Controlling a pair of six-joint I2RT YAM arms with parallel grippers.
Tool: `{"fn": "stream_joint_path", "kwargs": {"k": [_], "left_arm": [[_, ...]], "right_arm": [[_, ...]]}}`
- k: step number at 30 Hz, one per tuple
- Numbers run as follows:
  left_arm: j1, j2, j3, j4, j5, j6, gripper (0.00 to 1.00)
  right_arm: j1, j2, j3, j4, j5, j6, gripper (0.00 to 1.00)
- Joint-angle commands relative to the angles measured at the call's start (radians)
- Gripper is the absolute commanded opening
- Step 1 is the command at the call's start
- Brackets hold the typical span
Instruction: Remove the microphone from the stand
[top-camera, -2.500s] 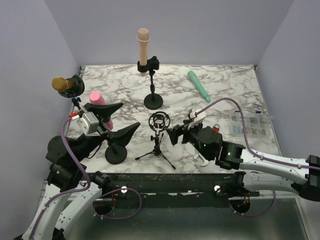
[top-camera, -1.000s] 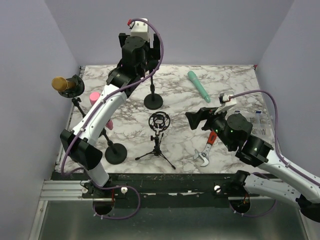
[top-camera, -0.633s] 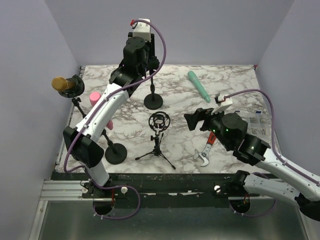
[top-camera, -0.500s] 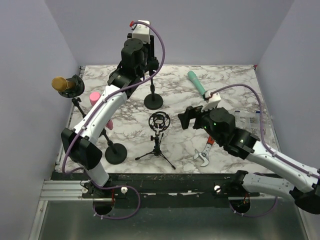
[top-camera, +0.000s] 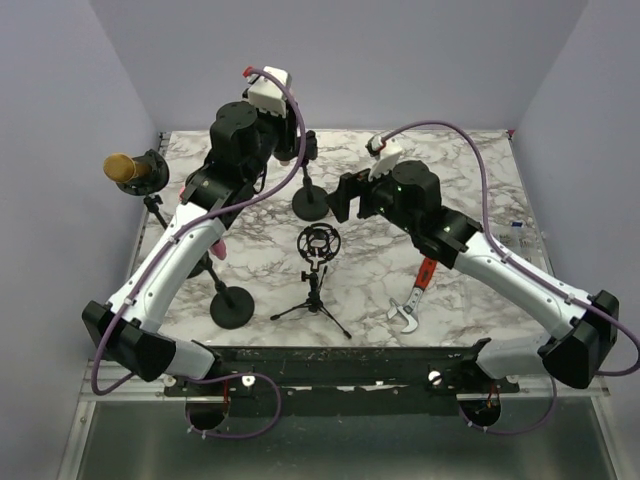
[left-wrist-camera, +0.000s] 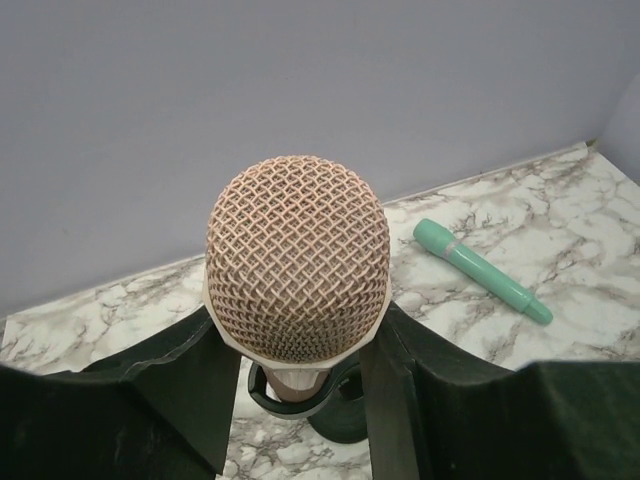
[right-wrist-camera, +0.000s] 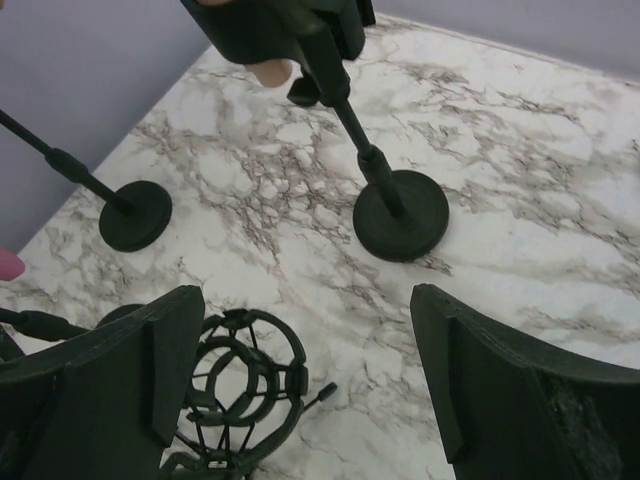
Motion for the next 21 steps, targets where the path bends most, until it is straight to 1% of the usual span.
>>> {"fn": "stream_joint_path", "kwargs": {"k": [1,5,8,10,14,18,21], "left_arm": [[0.004,-0.074,-0.037,-0.059,0.081,0.024,0.00],[0.004,-0.123,-0.044,-0.083,0.113,0.025,0.00],[0.004,-0.157,-0.041,-0.079,0.117,0.025,0.00],[0.004,-0.173,-0.043,-0.076,0.117,0.057,0.00],[0.005,-0.184,-0.034,-0.085,0.119,0.058,0.00],[0.005,-0.189,-0.031,-0.100,0.157,0.065,0.00],[0.005,-0.211,-0.075,-0.090,0.177,0.074,0.00]], "right_arm": [[-0.020,0.086,0.092,0.050,-0.144,-0.036,0.93],[-0.041,0.159,0.161,0.075,-0.194,-0.071,0.96],[-0.042,0.210,0.215,0.077,-0.219,-0.105,0.96],[-0.042,0.239,0.240,0.083,-0.222,-0.121,0.96],[-0.043,0.299,0.296,0.080,-0.235,-0.115,0.96],[-0.042,0.323,0.291,0.101,-0.298,-0.120,0.95],[-0.042,0.310,0.256,0.127,-0.333,-0.164,0.95]]}}
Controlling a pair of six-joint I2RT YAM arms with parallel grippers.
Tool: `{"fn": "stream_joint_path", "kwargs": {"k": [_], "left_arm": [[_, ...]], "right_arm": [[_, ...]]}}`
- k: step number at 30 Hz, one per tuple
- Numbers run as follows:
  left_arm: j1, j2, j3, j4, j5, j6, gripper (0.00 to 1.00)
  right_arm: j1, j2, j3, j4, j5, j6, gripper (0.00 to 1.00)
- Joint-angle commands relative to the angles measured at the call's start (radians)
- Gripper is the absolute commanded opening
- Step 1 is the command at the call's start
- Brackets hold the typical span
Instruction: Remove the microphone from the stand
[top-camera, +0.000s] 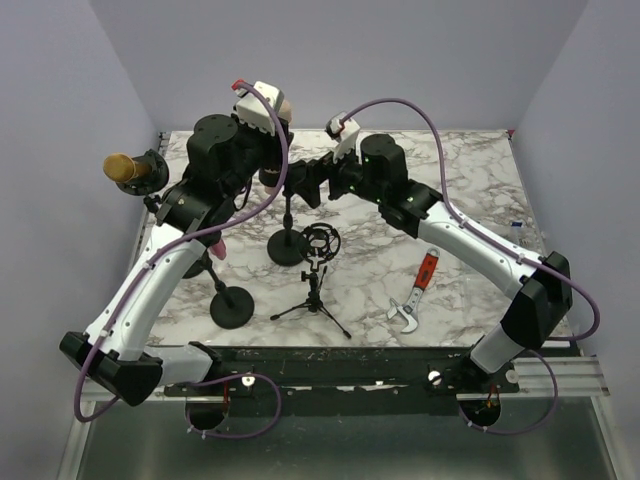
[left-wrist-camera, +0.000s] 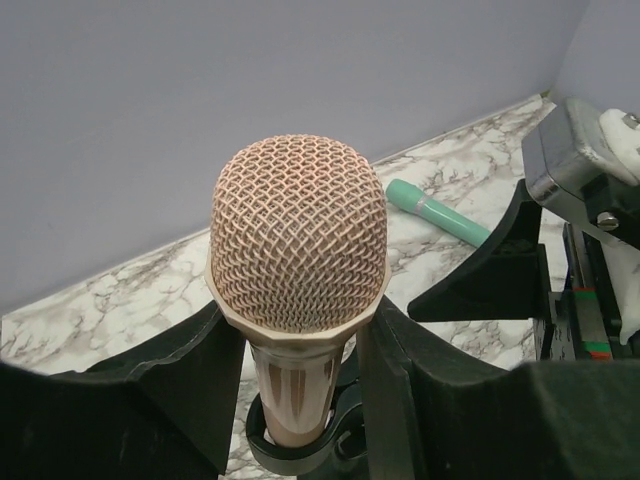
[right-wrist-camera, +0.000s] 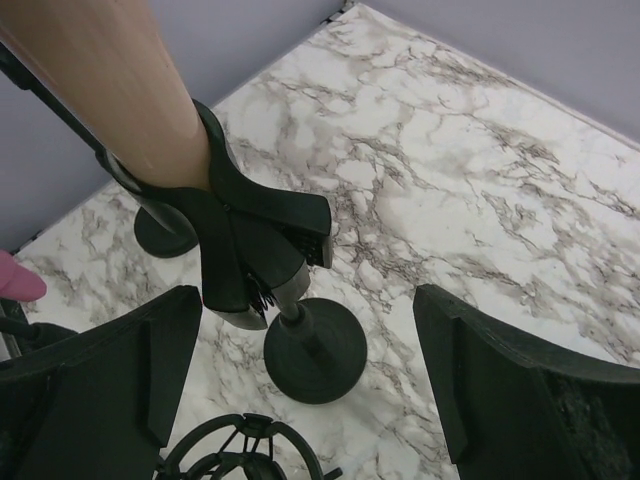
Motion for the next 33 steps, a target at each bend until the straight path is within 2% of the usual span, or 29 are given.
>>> {"fn": "stream_joint_path", "kwargs": {"k": [1,7,15,20,22,23,24,26,27,33], "left_arm": [[0.003,-0.070,-0.046,0.062,0.059,0.033,0.00],[0.002,-0.108,-0.113,0.099,0.111,0.044,0.00],[0.001,-0.125,-0.128,0.108,0.110,0.047,0.00],[0.004,-0.122,-0.128,0.108,0.121,0.040,0.00],[0.003,-0.121,-0.127,0.107,0.122,0.039,0.00],[0.003,-0.124,-0.127,0.107,0.122,0.039,0.00],[0.003,-0.124,-0.127,0.107,0.122,0.039,0.00],[0.003,-0.127,-0.127,0.107,0.122,0.040,0.00],[0.004,-0.128,-0.127,0.106,0.121,0.041,0.00],[0.003,-0.139,-0.121,0.103,0.119,0.035,0.00]], "right_arm": [[-0.009,-0.010,-0.025,0.071,-0.096,-0.066,0.96],[-0.055,-0.024,-0.073,0.160,-0.379,-0.124,0.96],[-0.064,0.039,-0.022,0.195,-0.502,-0.165,0.96],[-0.064,0.101,0.024,0.197,-0.553,-0.159,0.92],[-0.063,0.120,0.036,0.203,-0.556,-0.145,0.83],[-0.063,0.129,0.042,0.205,-0.560,-0.137,0.75],[-0.063,0.139,0.050,0.202,-0.570,-0.134,0.60],[-0.063,0.146,0.057,0.196,-0.579,-0.137,0.23],[-0.064,0.145,0.052,0.199,-0.575,-0.145,0.02],[-0.064,0.140,0.025,0.202,-0.467,-0.150,0.01]]}}
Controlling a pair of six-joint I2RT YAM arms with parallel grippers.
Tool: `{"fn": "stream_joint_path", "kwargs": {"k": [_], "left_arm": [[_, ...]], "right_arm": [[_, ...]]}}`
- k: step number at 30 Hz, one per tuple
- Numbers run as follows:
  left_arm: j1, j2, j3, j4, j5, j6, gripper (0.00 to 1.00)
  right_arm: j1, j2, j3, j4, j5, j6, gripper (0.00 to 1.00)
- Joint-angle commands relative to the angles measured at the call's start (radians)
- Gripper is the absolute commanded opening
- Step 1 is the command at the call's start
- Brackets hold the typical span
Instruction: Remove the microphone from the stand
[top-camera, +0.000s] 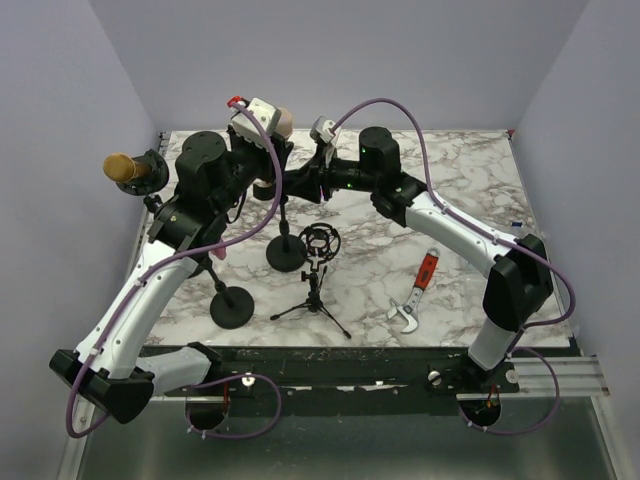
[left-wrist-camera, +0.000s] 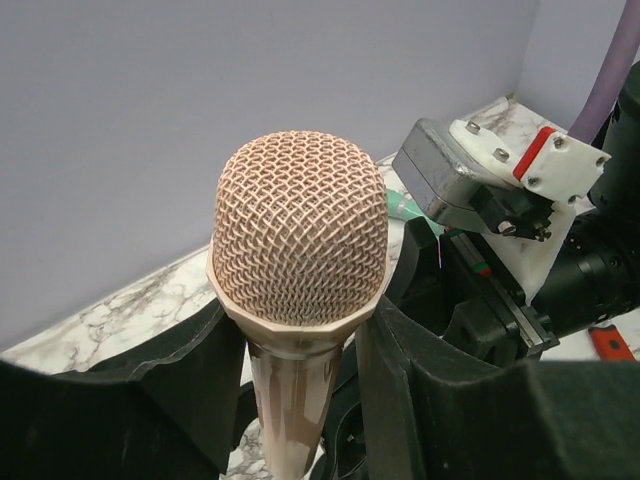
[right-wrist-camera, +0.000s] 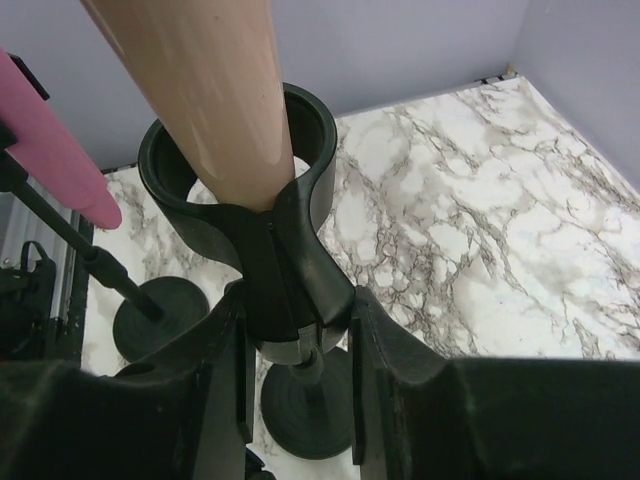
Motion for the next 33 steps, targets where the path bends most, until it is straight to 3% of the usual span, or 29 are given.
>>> {"fn": "stream_joint_path", "kwargs": {"k": [1,11,19,26,33], "left_arm": [[0.002,-0.037,0.010,0.025,0.021,-0.008,0.00],[0.007,-0.152,0.125,-0.037,-0.040,-0.022,0.00],[0.006,-0.231,0.160,-0.025,-0.073,-0.132,0.00],[0.006,-0.297,0.167,0.007,-0.103,-0.170,0.00],[0.006,-0.382,0.076,0.054,-0.100,-0.175,0.00]], "right_arm": [[0.006,0.005,0.002,0.005,0.053,0.007,0.00],[0.005,0.020,0.006,-0.025,0.075,-0.003,0.01],[0.007,0.009,0.006,-0.060,0.091,-0.009,0.01],[0.031,0.034,0.054,-0.225,0.170,-0.103,0.01],[0.072,0.090,0.100,-0.401,0.250,-0.189,0.01]]}}
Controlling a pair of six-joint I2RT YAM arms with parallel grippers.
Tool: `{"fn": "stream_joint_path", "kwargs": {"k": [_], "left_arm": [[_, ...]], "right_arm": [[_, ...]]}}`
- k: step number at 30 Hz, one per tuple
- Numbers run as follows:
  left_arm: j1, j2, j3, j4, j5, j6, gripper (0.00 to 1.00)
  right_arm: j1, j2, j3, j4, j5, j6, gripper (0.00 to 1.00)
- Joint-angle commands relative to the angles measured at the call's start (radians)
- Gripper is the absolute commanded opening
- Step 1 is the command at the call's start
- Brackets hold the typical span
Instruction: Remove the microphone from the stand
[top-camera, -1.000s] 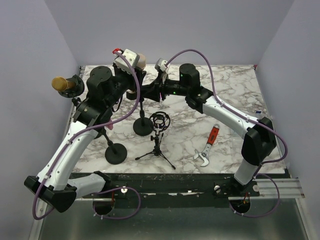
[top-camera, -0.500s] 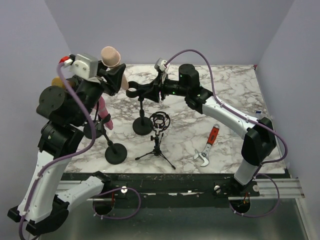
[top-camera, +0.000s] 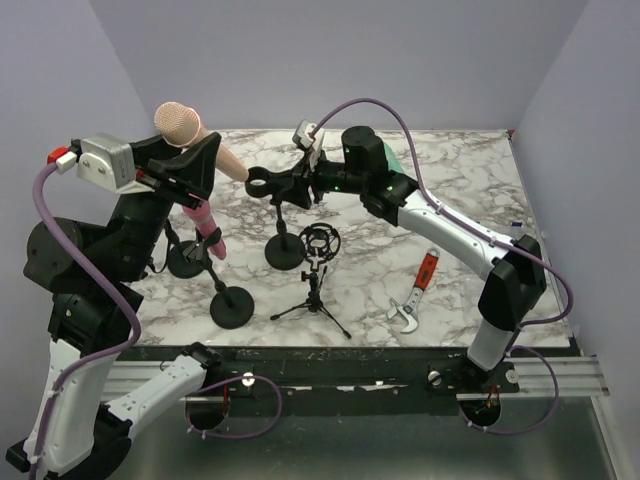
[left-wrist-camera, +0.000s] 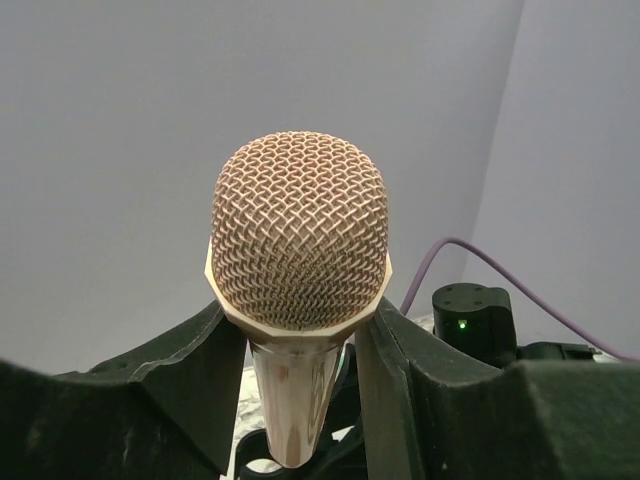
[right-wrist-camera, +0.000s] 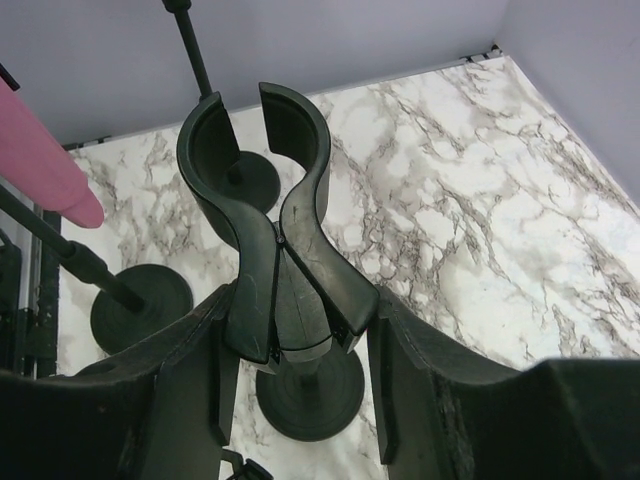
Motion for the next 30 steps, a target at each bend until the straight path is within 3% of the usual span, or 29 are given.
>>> {"fn": "stream_joint_path", "kwargs": {"k": [1,11,30], "left_arm": [[0.005,-0.059,-0.060,0.065,-0.020,-0.013,0.00],[0.005,-0.121,-0.164,0.110,-0.026,0.002,0.00],[0.006,-0.144,-0.223,0.141,-0.020,0.003,0.00]], "right_arm": [[0.021,0.072,0.001,-0.242,0.130,-0.093,0.01],[0.038,0.070,-0.103,-0.262,0.184,-0.078,0.01],[0.067,0.125,-0.116,-0.320,0.233,-0.100,0.01]]}}
